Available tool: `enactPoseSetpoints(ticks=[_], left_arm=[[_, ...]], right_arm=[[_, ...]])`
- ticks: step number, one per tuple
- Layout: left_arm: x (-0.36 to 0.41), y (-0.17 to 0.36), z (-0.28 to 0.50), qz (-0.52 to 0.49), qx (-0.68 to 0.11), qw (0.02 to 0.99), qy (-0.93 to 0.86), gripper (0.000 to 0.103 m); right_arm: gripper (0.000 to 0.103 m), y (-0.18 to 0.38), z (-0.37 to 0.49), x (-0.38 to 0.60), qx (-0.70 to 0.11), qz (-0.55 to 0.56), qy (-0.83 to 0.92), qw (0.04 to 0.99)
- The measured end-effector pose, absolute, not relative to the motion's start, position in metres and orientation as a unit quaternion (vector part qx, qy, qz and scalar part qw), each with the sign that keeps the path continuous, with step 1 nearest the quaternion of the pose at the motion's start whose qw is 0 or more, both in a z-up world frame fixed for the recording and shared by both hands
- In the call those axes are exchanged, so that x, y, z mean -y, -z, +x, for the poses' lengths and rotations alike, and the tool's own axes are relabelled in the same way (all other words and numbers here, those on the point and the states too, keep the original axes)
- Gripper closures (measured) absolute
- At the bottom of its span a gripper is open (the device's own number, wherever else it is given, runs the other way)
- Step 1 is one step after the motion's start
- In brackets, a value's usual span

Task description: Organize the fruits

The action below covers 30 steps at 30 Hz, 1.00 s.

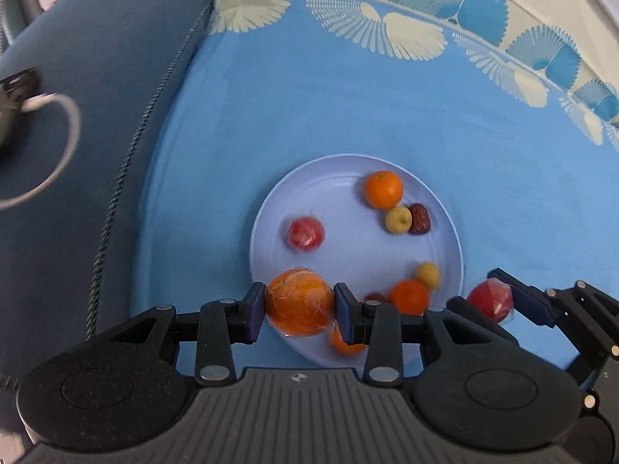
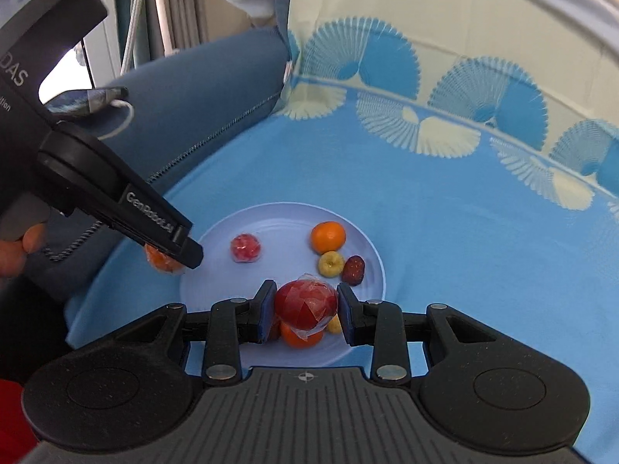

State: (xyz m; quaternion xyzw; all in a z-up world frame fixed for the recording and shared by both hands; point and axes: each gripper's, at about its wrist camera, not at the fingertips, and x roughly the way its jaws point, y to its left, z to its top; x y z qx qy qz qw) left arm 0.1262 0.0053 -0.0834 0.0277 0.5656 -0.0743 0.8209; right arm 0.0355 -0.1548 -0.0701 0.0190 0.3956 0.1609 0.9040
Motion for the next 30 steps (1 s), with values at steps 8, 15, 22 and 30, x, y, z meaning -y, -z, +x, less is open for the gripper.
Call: enactPoseSetpoints(ticks=[8,15,22,30], left_arm=[[0.009,0.116,0.162,0.051,-0.578,0.811,0.074,0.061],[0.014,0.113,0.164,0.084,-0.522,0.843,0.094,0.005],[0.004,0.079,0.130,0.063,-0.525,0.845,0.081,0.000],[-0.015,0.036,0.059,0.053,-0.496,0.865,0.046,0.000]], right_arm=[[0.067,0.106,0.083,0.149,-0.416,-0.001,-0.175,0.892],[0.032,0.120,0.103,0.141,-0.408,-0.041,-0.196,0.891],[0.001,0.093,0.074,0.162,-0.409,-0.046,-0.143,0.900],[0.001,0.048,-0.001,0.170,-0.386,-0.019,-0.102,0.917]])
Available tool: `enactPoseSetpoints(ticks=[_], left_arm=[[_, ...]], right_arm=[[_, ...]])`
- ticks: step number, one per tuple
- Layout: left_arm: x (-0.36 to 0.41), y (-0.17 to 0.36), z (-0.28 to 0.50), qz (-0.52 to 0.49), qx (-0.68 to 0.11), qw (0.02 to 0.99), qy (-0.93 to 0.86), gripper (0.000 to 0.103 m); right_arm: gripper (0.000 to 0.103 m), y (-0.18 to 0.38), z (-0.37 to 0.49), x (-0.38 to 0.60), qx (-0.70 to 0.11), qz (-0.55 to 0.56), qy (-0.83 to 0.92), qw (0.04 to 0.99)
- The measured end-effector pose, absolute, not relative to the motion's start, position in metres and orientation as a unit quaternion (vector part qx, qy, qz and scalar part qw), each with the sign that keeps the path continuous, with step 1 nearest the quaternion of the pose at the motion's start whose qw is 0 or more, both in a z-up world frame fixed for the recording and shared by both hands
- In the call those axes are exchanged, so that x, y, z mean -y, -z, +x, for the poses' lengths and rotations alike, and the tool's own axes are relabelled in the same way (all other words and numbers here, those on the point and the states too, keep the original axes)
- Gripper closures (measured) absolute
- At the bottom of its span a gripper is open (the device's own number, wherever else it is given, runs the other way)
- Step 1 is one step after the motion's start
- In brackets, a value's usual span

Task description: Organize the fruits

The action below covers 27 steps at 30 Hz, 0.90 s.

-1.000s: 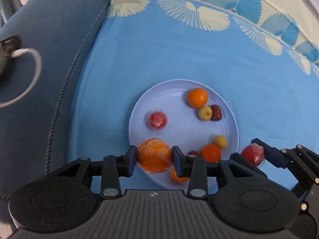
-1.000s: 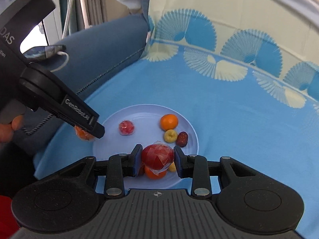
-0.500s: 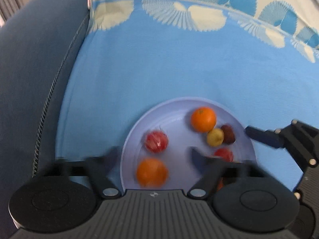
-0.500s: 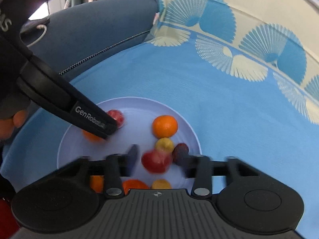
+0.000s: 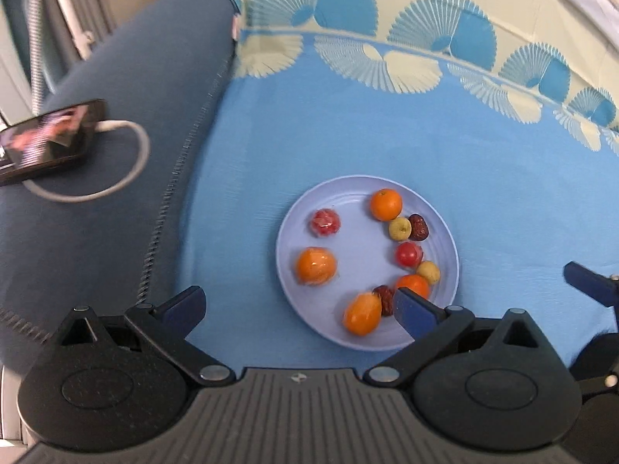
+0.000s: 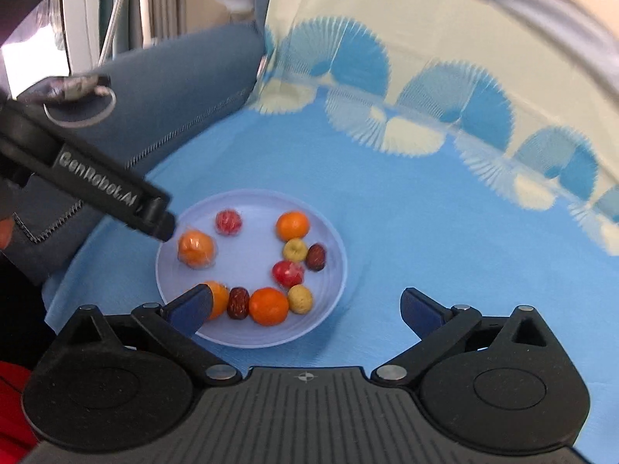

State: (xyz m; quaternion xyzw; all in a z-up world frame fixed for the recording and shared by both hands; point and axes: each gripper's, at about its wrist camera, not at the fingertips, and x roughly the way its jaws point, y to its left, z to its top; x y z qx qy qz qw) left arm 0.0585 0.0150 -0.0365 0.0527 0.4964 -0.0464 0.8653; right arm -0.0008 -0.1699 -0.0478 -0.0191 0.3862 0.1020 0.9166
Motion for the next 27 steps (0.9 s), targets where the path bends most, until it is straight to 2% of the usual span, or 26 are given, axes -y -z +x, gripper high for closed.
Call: enactPoseSetpoints(ticks=[11,27], left_arm=[[-0.018,0.015,0.000,0.065,-0.461,0.884,0.041,0.000],[-0.014,0.005,-0.017,0.078,-0.443,0.892,0.046,0.000]], right_arm=[[0.001,0.013,-0.061,0.163,-0.337,-0.008,-0.097,0.936],[0.001,-0.001,-0.080,0.162,-0.321,-0.016,-0.090,0.943]])
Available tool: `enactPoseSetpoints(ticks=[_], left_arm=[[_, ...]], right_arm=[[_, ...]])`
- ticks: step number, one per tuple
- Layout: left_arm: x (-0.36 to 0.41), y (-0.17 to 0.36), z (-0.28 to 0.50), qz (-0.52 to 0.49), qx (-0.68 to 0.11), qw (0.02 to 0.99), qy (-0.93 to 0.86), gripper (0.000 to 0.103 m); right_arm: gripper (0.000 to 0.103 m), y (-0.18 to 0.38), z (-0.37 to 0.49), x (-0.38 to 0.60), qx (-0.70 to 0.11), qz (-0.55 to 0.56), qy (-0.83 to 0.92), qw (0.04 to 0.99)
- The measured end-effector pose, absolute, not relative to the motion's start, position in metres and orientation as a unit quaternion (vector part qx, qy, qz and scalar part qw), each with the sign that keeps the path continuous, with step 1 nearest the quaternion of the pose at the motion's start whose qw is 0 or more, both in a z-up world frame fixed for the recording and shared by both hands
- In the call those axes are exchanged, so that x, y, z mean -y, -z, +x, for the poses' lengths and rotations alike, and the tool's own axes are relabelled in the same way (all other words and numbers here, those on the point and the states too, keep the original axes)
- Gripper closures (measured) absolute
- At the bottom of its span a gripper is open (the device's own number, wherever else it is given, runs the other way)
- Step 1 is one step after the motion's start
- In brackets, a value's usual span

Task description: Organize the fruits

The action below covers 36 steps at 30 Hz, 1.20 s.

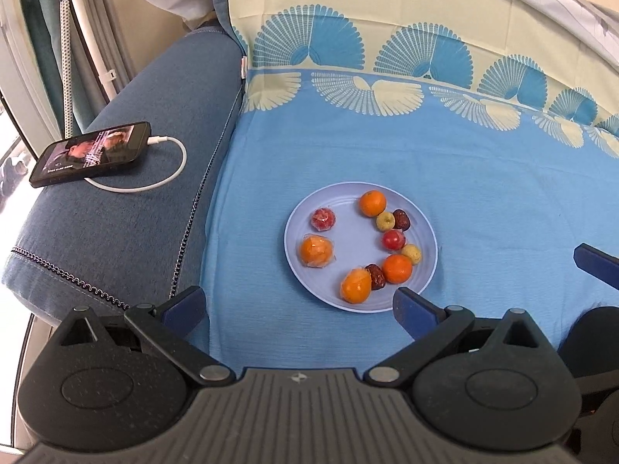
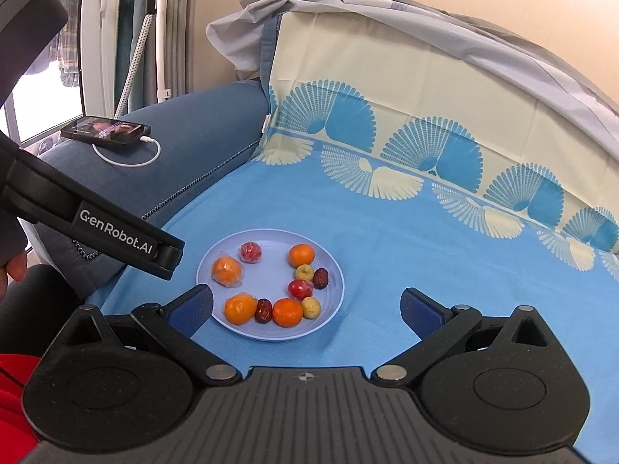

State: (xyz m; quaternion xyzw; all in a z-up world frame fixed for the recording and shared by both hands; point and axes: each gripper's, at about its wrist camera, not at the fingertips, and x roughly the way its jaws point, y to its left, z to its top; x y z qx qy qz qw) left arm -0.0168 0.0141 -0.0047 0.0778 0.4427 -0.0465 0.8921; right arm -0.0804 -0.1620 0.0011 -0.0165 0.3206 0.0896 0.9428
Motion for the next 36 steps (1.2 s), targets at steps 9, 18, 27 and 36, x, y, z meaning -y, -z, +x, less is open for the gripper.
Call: enactPoseSetpoints(ticks=[9,18,27,36], left_arm=[[-0.0142,0.0043,-0.0164,0.078,-0.443,0.892,0.046,0.000],[-0.0139,0.0062,-0.0161,0.081,-0.444,0.891,0.046,0.000],[-0.0124,0.0099,-0.0170,0.085,-0.445,0.890,0.049,0.000],[-0.0123,0.0091,-0.0184,0.085,-0.443,0.891,0.051,0.000]], right_arm=[[0.001,-0.0010,-0.0804,0.1626,-0.323,-0.017,-0.092,0.942],[0.001,0.0004,-0.0795,0.1641,-0.327,-0.014,-0.091,0.940],[0.001,0.0010,-0.0800,0.1642,-0.326,-0.011,-0.088,0.941],[0.001,0.0011,-0.0805,0.1656,-0.327,-0.011,-0.089,0.941]])
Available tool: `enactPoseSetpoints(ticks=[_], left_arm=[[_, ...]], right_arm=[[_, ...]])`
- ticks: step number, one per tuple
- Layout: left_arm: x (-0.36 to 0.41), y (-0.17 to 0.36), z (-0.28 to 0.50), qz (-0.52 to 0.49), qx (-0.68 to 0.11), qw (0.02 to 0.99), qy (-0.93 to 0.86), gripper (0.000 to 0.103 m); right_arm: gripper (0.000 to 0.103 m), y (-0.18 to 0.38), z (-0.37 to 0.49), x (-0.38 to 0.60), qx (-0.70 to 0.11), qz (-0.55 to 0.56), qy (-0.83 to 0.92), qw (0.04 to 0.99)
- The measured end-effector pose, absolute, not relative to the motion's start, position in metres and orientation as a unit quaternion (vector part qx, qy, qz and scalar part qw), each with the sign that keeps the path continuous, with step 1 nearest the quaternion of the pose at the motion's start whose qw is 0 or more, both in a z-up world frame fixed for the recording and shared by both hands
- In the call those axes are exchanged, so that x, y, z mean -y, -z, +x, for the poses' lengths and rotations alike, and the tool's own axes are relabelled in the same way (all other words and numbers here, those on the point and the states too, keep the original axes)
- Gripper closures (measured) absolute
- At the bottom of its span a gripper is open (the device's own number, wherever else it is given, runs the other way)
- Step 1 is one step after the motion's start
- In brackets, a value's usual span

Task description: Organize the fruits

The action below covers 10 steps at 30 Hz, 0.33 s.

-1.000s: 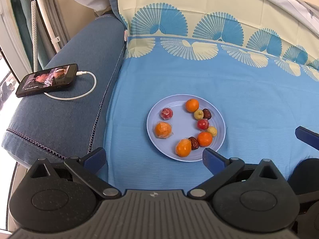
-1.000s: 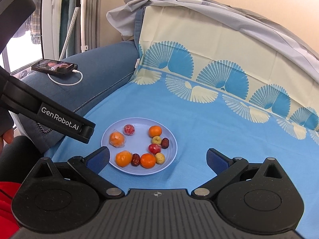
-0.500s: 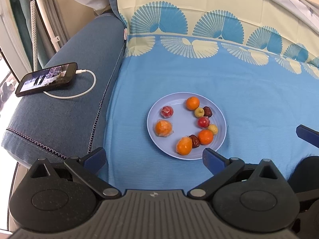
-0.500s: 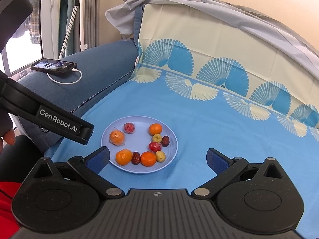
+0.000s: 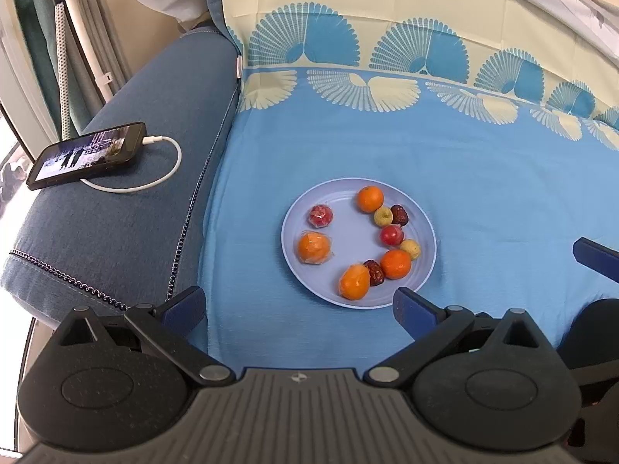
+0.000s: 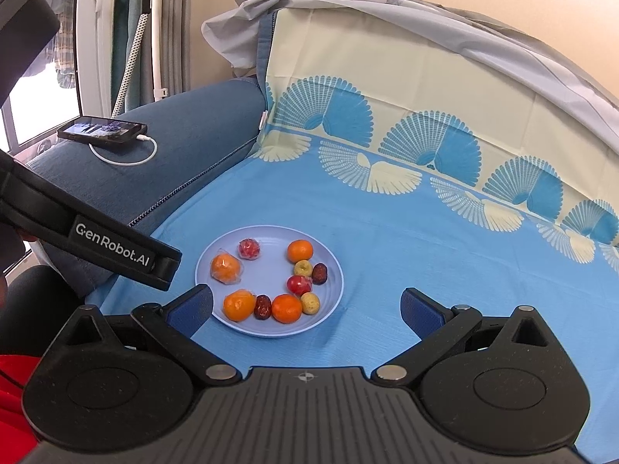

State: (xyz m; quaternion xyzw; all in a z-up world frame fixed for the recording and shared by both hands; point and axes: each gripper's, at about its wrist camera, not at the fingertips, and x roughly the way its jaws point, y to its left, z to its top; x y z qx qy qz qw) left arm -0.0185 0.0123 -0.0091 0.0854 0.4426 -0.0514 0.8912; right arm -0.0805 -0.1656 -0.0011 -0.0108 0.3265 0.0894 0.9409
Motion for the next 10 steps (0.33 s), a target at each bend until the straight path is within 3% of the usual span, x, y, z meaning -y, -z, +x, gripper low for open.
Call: enactPoseSetpoints(ticks=[10], left_arm=[[-0.0143,0.0096,-0.0174,0.091,-0.439,0.893,0.032,0.000]], right_arm=[[0.001,0.0017,-0.0801,0.1650,-0.326,-0.010,-0.092,0.941]])
